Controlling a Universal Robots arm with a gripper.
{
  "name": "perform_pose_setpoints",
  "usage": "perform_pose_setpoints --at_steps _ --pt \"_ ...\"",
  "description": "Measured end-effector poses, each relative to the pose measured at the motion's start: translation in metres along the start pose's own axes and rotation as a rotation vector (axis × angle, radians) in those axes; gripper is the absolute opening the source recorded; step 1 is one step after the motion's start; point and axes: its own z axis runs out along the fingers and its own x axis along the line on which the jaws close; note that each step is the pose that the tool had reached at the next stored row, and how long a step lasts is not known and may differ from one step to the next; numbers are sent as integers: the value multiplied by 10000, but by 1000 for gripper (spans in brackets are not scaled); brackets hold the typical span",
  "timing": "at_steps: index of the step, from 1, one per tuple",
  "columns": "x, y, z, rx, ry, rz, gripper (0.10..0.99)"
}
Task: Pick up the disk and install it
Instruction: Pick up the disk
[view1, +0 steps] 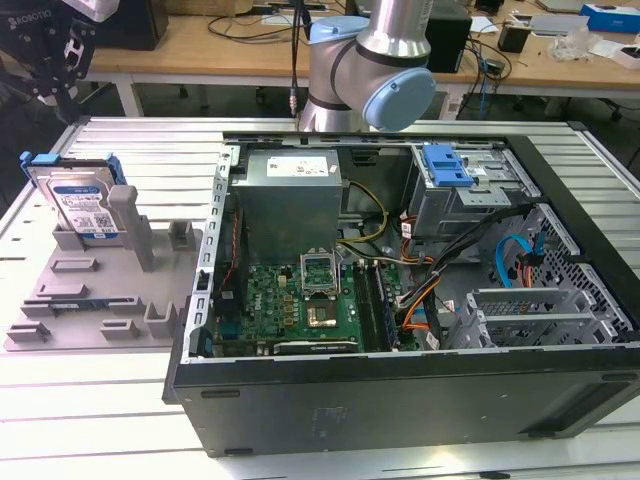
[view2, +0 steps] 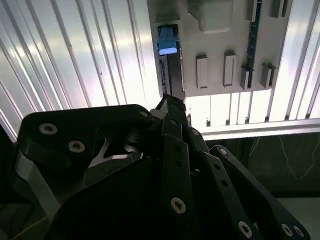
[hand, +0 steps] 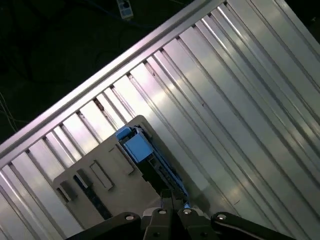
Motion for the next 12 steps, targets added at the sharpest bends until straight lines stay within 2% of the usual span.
perform_pose_setpoints --at_steps 1,2,3,5,7,8,12 --pt "0 0 0 -2 23 -408 235" --pt "-1 0 0 -3 38 -691 294" --pt "-1 1 0 -4 49 -892 294" --pt "-2 2 0 -6 70 -1289 416" --pt "-4 3 1 -8 97 -1784 416" --pt "-4 3 1 -8 107 -1970 482" --pt "-8 6 1 -12 151 -2779 482"
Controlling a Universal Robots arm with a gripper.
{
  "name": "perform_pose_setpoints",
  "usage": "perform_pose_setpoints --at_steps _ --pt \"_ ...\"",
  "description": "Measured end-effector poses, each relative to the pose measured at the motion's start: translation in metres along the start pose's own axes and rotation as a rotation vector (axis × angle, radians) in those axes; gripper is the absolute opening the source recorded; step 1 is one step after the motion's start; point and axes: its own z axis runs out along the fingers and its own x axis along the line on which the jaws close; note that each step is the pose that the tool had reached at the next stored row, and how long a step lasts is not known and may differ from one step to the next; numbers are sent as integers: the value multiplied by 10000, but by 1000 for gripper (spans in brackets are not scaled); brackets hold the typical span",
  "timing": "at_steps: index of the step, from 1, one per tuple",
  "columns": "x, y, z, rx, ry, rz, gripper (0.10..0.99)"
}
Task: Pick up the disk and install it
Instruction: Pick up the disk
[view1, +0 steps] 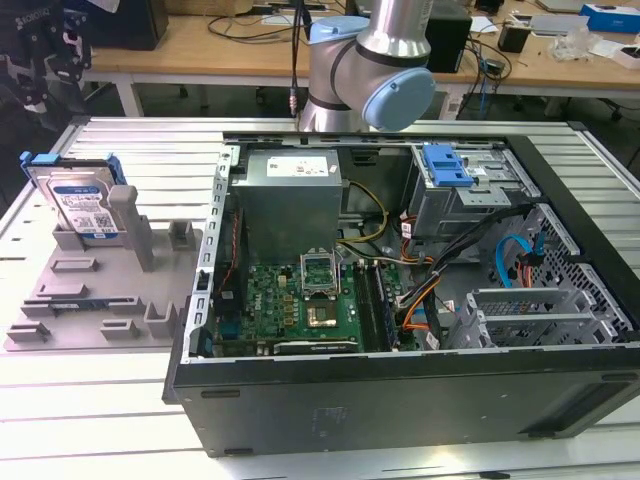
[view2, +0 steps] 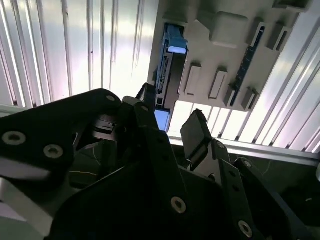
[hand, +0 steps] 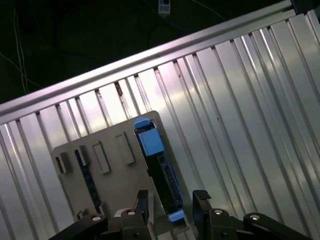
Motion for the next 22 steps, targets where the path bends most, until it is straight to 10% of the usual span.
perform_pose_setpoints --at_steps 6,10,22 --pt "-8 3 5 34 75 -1348 482" --pt "-26 8 18 394 212 -1988 482" --pt "-29 107 46 435 339 -2833 482"
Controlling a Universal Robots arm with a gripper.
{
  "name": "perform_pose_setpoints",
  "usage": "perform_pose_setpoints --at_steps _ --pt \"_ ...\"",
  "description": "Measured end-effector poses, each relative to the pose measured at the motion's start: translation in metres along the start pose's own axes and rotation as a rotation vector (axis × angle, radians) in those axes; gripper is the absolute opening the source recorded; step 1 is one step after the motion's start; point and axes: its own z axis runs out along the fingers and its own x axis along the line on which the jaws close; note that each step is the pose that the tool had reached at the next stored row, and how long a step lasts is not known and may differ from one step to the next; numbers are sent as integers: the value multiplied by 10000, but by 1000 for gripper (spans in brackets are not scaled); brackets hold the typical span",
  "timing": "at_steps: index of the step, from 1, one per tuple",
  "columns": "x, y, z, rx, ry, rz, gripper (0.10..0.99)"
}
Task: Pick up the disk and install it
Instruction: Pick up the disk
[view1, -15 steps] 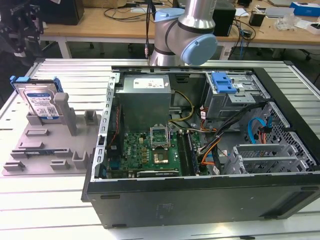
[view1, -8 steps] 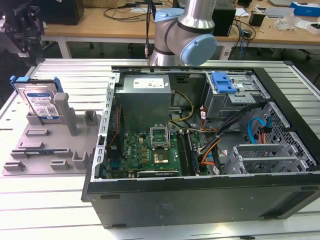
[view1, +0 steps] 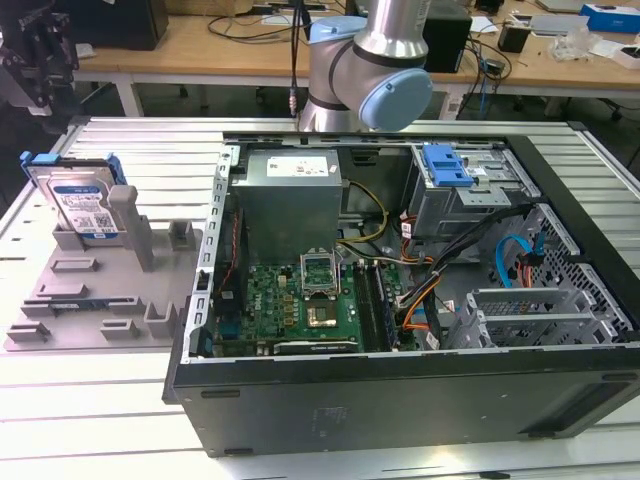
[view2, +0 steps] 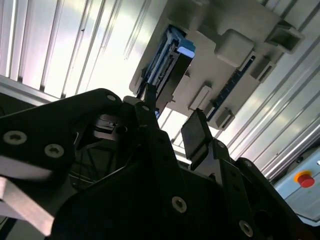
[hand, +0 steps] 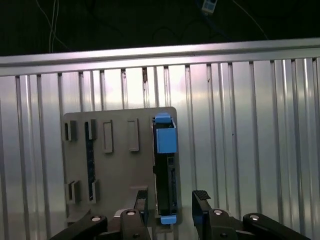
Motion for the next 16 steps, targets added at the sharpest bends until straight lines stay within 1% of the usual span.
perform_pose_setpoints --at_steps 4,7,8,11,14,16 --pt "0 10 0 1 10 -34 482" --pt "1 26 0 6 86 -206 482" --pt "2 50 3 11 104 -343 482" --pt "6 126 19 12 104 -358 482" --pt "9 182 30 12 104 -359 482" --pt "-8 231 36 13 104 -359 482"
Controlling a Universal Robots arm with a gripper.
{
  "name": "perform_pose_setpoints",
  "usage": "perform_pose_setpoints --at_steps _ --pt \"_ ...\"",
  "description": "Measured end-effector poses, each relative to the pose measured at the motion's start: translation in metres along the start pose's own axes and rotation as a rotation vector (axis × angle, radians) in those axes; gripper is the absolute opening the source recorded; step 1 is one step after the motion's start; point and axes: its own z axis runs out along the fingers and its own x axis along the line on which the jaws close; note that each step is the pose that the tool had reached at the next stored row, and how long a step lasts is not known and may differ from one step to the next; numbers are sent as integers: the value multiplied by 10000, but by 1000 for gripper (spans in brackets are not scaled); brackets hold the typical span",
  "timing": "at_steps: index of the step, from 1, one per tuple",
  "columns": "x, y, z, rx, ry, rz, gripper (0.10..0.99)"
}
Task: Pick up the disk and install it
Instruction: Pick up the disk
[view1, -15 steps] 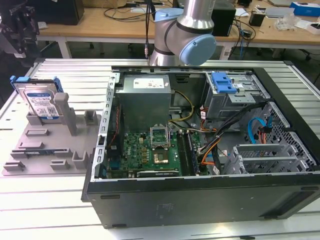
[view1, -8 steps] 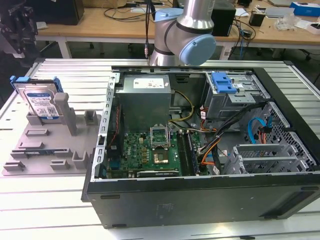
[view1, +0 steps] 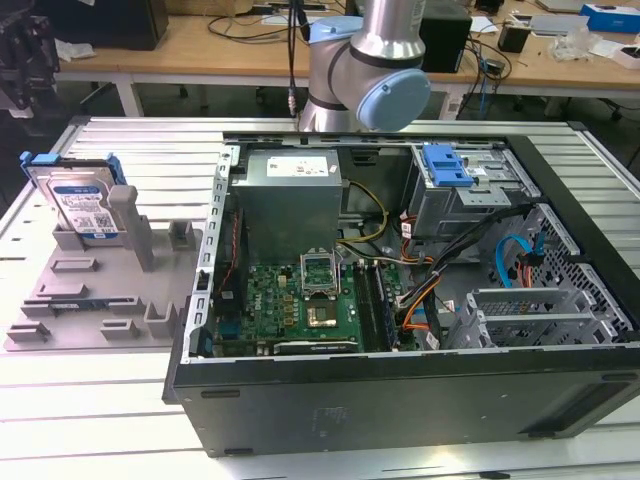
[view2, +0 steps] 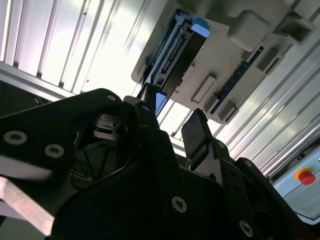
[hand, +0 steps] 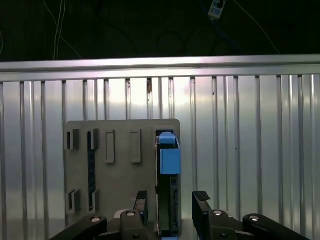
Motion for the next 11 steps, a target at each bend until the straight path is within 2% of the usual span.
perform_pose_setpoints --at_steps 4,11 --pt "-41 99 15 7 1 -10 482" --pt "-42 114 68 12 2 -188 482"
